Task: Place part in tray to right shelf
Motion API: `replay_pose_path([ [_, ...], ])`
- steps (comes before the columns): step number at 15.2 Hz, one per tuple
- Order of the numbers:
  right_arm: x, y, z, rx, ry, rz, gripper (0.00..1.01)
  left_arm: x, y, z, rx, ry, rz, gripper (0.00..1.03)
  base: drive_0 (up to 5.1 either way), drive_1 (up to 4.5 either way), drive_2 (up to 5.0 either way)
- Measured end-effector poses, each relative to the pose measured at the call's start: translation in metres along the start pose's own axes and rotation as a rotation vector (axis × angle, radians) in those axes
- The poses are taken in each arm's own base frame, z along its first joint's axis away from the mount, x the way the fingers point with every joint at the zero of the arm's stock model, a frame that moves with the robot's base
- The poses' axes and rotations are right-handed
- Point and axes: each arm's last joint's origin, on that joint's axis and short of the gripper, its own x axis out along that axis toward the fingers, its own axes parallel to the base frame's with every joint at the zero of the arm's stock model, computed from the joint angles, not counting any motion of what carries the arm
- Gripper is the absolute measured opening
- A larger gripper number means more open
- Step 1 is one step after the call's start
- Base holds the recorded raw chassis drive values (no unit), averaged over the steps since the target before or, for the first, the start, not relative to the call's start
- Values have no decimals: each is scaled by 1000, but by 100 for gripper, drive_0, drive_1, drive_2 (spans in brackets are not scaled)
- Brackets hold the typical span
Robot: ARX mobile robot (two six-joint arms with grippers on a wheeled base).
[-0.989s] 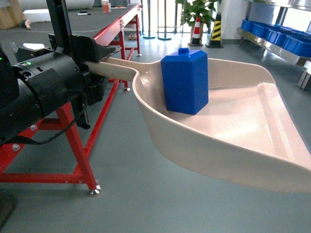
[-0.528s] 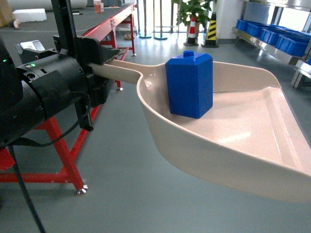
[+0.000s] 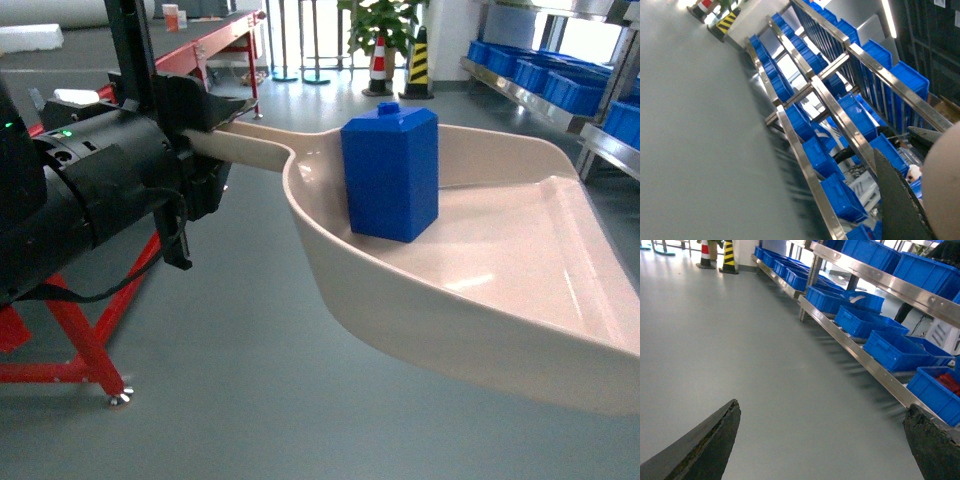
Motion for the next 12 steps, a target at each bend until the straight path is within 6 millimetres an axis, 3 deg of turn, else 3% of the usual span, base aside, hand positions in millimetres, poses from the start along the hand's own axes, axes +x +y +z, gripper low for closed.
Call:
replay_pose_path([
  [12, 0, 0, -1, -2, 5, 0, 98, 0, 0, 2, 0, -4, 3, 12, 493, -252, -252],
])
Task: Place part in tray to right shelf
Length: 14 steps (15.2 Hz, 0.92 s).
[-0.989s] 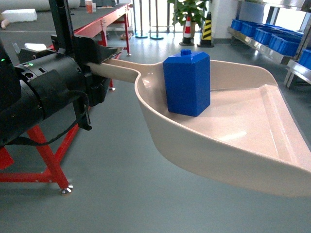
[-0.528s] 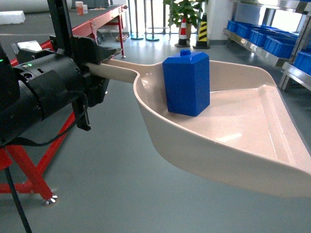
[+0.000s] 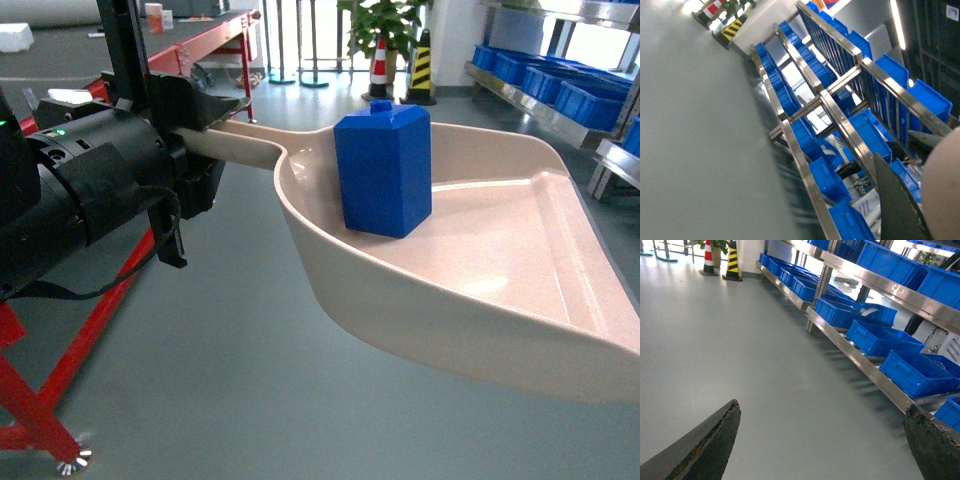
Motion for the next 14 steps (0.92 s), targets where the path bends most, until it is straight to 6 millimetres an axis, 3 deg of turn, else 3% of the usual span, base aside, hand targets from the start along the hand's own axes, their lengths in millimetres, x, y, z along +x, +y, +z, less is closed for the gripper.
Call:
replay_pose_path([
  [14, 0, 0, 0, 1, -1, 0, 98, 0, 0, 0, 0, 1, -1, 12, 493, -252, -252],
])
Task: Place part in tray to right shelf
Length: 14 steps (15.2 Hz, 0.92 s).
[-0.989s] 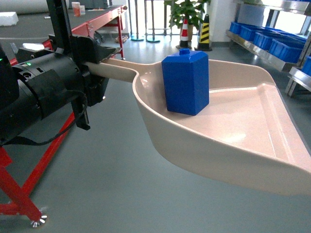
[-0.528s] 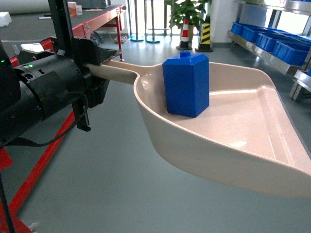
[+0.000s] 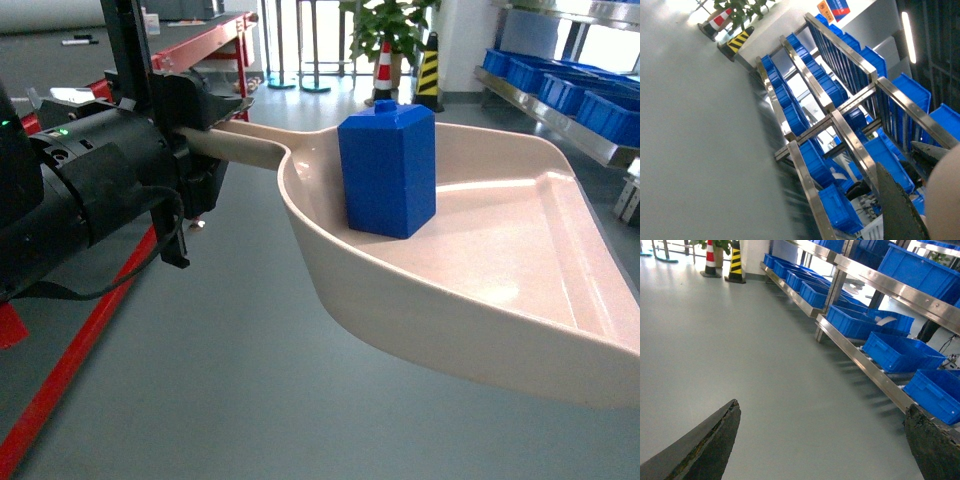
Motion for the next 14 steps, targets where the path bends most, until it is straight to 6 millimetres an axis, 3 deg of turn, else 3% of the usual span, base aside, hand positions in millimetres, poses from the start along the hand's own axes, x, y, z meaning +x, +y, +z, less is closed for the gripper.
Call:
replay_pose_path([
  [14, 0, 0, 0, -2, 4, 0, 98, 0, 0, 0, 0, -1, 2, 12, 493, -252, -252],
])
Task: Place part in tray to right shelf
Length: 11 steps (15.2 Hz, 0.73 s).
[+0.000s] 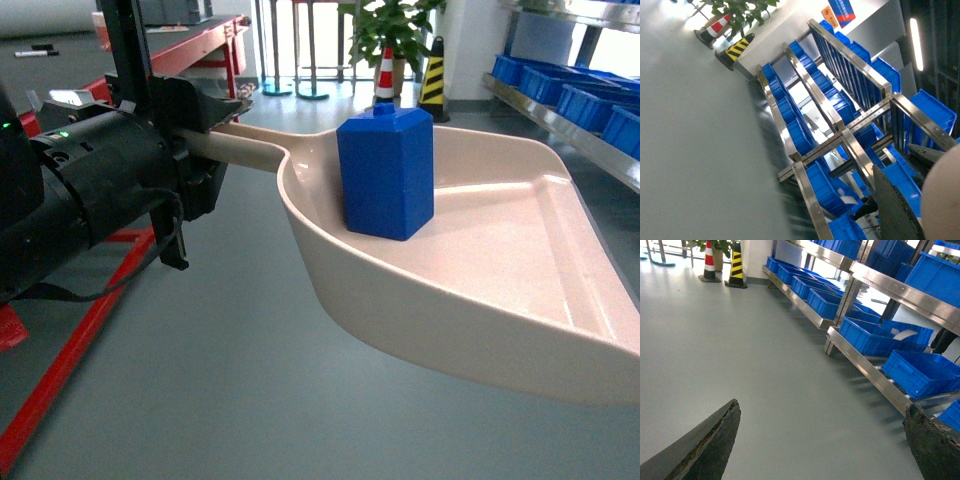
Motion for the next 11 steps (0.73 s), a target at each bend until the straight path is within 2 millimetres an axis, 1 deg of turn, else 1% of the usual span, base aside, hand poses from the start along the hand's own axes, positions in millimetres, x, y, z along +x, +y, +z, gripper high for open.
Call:
replay_pose_path([
  [11, 0, 0, 0, 1, -2, 0, 98, 0, 1, 0, -1, -3, 7, 12, 493, -252, -252],
])
